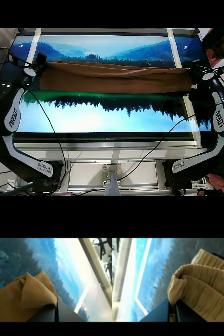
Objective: Fold the clothes and pants, and hang the long-sleeved shirts on hangers.
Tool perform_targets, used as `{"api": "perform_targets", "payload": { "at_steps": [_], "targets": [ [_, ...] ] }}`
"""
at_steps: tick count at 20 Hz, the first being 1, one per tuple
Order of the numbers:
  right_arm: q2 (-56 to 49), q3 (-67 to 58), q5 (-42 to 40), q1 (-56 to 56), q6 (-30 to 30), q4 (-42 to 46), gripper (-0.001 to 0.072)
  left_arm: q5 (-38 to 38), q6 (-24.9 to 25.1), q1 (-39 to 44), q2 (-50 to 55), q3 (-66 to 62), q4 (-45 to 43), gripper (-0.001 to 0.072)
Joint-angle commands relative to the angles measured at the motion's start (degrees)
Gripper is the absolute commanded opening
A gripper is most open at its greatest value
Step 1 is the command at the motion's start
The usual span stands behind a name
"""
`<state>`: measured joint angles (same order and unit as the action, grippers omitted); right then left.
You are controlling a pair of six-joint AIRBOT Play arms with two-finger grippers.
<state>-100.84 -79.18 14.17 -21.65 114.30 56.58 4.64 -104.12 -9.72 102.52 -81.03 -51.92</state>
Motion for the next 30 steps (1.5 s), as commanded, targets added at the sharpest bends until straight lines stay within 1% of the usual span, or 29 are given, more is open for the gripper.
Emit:
{"api": "perform_targets", "payload": {
  "at_steps": [1,4,7,8,9,10,11,13,14,15,16,17,18,19,20,24,25,27,30],
  "targets": [
    [-1.3,-2.8,-2.7,0.9,0.7,-0.2,0.0032,-4.7,-1.6,1.5,1.5,-1.9,0.1,0.0024],
    [-1.6,-3.3,-7.1,1.7,0.7,0.0,0.0031,-8.0,-1.6,2.5,2.8,-3.3,0.1,0.0024],
    [-2.8,-3.3,-7.8,2.0,0.6,-0.2,0.0032,-9.3,-1.9,3.3,4.2,-3.7,0.1,0.0025],
    [-3.3,-3.3,-8.6,2.4,0.2,0.5,0.0096,-10.7,-1.8,3.9,4.8,-3.8,0.1,0.0043],
    [-3.7,-3.3,-9.2,2.9,0.2,0.8,0.034,-11.7,-1.8,4.3,5.0,-3.8,-0.5,0.0233],
    [-3.8,-3.3,-9.9,3.3,0.0,1.4,0.0559,-11.8,-1.8,4.4,5.1,-3.8,-1.6,0.0584],
    [-3.7,-3.3,-10.8,3.6,0.0,2.3,0.0599,-11.7,-1.8,4.4,5.0,-3.9,-2.8,0.0699],
    [-3.5,-4.1,-10.8,3.3,-0.1,5.3,0.0598,-11.6,-1.8,3.8,4.1,-3.9,-3.8,0.0703],
    [-3.1,-4.4,-10.7,3.0,-1.8,6.6,0.0584,-11.6,-1.4,3.3,3.3,-3.9,-4.6,0.0703],
    [-2.6,-4.8,-10.5,2.6,-5.9,7.1,0.0581,-11.1,-1.3,2.6,2.3,-3.8,-7.7,0.0703],
    [-2.0,-4.9,-10.1,2.0,-10.5,7.1,0.0582,-9.7,-1.3,1.8,1.0,-3.8,-12.9,0.0703],
    [-1.2,-4.9,-8.9,1.5,-14.3,7.1,0.0582,-7.5,-1.3,1.0,-0.2,-3.8,-17.9,0.0703],
    [-0.4,-4.9,-7.0,0.9,-17.1,7.1,0.0582,-3.5,-1.3,-0.1,-1.6,-3.8,-22.0,0.0702],
    [0.2,-4.9,-4.9,0.2,-18.4,7.1,0.0582,1.3,-1.4,-1.2,-2.9,-3.8,-24.3,0.0702],
    [0.5,-4.9,-2.3,-0.7,-19.1,7.1,0.0582,7.1,-1.4,-2.5,-4.0,-3.8,-24.7,0.0701],
    [0.8,-4.9,8.0,-3.6,-19.1,7.1,0.0582,35.4,-1.0,-8.4,-5.4,-3.8,-24.6,0.0702],
    [0.8,-4.9,9.8,-4.2,-19.2,7.1,0.0582,40.0,1.5,-9.5,-5.3,-3.8,-24.6,0.0702],
    [0.8,-4.9,12.1,-4.8,-19.6,7.3,0.0582,45.9,5.8,-11.6,-5.0,-3.8,-22.1,0.0702],
    [0.8,-4.9,12.5,-4.8,-19.6,7.7,0.0582,49.0,15.0,-15.0,-3.5,-3.8,-6.5,0.0708]
  ]
}}
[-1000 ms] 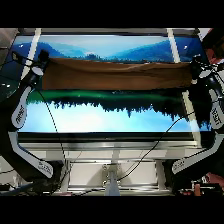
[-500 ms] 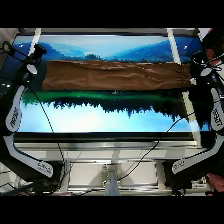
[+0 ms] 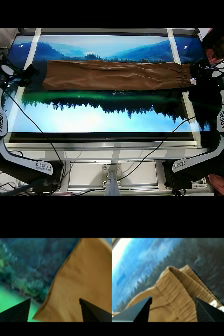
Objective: Fold the clothes and pants, and hang the long-sleeved shirts on hangers.
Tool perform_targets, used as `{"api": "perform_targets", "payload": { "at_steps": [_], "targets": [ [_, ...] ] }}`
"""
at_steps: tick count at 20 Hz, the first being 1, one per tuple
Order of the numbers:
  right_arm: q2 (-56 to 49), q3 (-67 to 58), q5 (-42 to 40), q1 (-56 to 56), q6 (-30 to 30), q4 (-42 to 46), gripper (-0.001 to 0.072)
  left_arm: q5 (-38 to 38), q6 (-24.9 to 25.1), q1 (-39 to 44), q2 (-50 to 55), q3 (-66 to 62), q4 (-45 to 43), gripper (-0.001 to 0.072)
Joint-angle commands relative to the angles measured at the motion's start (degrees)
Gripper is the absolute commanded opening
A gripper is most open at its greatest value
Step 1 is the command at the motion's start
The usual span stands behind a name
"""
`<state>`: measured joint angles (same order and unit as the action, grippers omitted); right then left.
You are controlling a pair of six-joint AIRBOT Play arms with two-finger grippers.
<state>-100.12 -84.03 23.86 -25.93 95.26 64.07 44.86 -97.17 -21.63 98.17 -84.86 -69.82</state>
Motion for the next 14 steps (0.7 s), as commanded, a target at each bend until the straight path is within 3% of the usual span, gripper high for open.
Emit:
{"api": "perform_targets", "payload": {
  "at_steps": [1,9,14],
  "targets": [
    [0.1,0.0,3.3,-0.5,-0.5,0.2,0.0582,8.7,10.4,-4.2,1.8,0.0,16.4,0.0712],
    [0.1,0.0,6.0,-0.5,-0.5,0.2,0.0582,7.5,19.3,-7.1,10.6,-3.4,23.3,0.0713],
    [0.1,0.0,7.4,-0.5,-0.5,-0.5,0.0582,18.1,20.5,-6.9,20.9,-18.8,24.9,0.0713]
  ]
}}
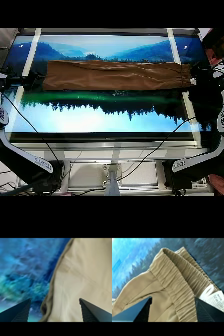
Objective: Fold the clothes and pants, and hang the long-sleeved shirts on hangers.
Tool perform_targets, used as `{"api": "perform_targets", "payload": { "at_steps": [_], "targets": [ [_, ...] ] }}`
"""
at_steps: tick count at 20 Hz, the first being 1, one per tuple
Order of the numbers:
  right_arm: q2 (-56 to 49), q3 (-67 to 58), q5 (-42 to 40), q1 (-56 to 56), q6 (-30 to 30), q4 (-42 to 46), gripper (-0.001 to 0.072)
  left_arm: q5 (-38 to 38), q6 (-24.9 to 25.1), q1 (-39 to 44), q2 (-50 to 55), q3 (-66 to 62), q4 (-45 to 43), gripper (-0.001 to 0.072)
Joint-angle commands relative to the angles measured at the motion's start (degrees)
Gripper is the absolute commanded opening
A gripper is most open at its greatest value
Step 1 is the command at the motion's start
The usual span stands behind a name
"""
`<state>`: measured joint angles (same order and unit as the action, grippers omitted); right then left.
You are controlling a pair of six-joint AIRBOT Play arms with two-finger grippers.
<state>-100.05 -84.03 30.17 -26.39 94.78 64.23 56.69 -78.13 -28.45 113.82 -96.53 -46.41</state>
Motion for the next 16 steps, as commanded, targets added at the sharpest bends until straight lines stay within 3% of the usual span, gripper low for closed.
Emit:
{"api": "perform_targets", "payload": {
  "at_steps": [1,9,11,15,16],
  "targets": [
    [0.0,0.0,1.8,0.0,0.0,-1.5,0.0582,7.2,1.5,0.0,6.7,-8.9,1.5,0.0713],
    [0.1,0.0,4.7,0.0,0.0,-2.7,0.0582,12.5,4.4,2.3,10.5,-10.5,1.5,0.0701],
    [0.1,0.0,5.0,0.0,0.0,-3.0,0.0582,12.3,7.3,3.7,10.5,-10.5,1.5,0.07],
    [0.6,0.0,5.4,0.0,0.0,-2.9,0.0582,4.5,8.3,5.6,10.5,-10.5,2.6,0.0699],
    [0.8,0.0,5.6,0.0,0.0,-2.9,0.0582,1.9,8.3,5.9,10.5,-10.5,4.3,0.0647]
  ]
}}
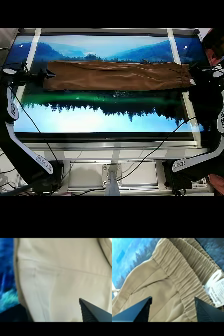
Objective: Fold the clothes and pants, and hang the long-sleeved shirts on hangers.
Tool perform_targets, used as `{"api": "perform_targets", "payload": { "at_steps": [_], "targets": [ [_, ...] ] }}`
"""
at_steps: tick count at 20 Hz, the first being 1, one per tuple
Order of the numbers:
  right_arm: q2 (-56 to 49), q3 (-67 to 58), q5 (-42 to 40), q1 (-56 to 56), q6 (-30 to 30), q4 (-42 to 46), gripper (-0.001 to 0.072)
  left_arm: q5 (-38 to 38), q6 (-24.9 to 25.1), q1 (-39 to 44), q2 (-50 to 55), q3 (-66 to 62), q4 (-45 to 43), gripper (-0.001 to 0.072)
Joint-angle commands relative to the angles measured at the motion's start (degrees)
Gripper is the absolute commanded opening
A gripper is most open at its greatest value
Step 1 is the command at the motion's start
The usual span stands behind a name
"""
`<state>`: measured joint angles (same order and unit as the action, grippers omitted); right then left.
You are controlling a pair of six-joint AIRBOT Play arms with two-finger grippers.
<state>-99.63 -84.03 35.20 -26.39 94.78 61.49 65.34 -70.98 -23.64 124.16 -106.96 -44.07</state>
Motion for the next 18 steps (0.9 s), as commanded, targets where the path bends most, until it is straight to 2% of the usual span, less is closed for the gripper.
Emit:
{"api": "perform_targets", "payload": {
  "at_steps": [1,2,3,4,5,6,8,9,11,15,18],
  "targets": [
    [0.6,0.0,0.8,0.0,-0.1,-0.2,0.0579,-8.7,1.2,1.1,0.2,-0.1,4.0,0.0498],
    [0.9,0.0,1.3,0.0,-1.0,-0.1,0.0508,-9.9,1.2,1.1,0.2,-0.1,6.3,0.0306],
    [1.2,0.0,1.8,0.0,-2.7,-0.1,0.0443,-10.5,1.5,1.1,0.2,-0.1,8.8,0.0066],
    [1.5,0.0,2.6,0.0,-4.1,-0.2,0.043,-10.5,3.4,1.1,0.1,-0.1,10.7,0.0026],
    [2.1,0.0,3.7,0.0,-5.6,-0.2,0.0428,-10.3,4.7,1.1,0.0,-0.1,12.3,0.0025],
    [2.8,0.0,5.2,0.0,-7.1,-0.2,0.0369,-10.2,5.1,1.2,-0.2,-0.1,12.9,0.0025],
    [4.7,0.0,9.3,0.0,-9.6,-0.3,0.0112,-9.8,7.0,1.5,-1.6,-0.1,12.7,0.0024],
    [5.9,0.0,11.2,0.3,-11.4,-0.3,0.0035,-9.6,8.1,1.7,-2.7,-0.1,12.7,0.0024],
    [8.5,0.0,13.4,2.1,-14.8,-0.3,0.0033,-9.2,9.2,2.2,-5.4,-0.1,12.6,0.0024],
    [10.4,-3.2,10.9,11.3,-15.0,-0.2,0.0031,-8.5,9.1,3.0,-12.2,-0.1,12.7,0.0024],
    [10.3,-5.8,4.7,21.0,-15.0,1.0,0.0029,-7.1,10.1,4.0,-16.8,-0.1,12.6,0.0024]
  ]
}}
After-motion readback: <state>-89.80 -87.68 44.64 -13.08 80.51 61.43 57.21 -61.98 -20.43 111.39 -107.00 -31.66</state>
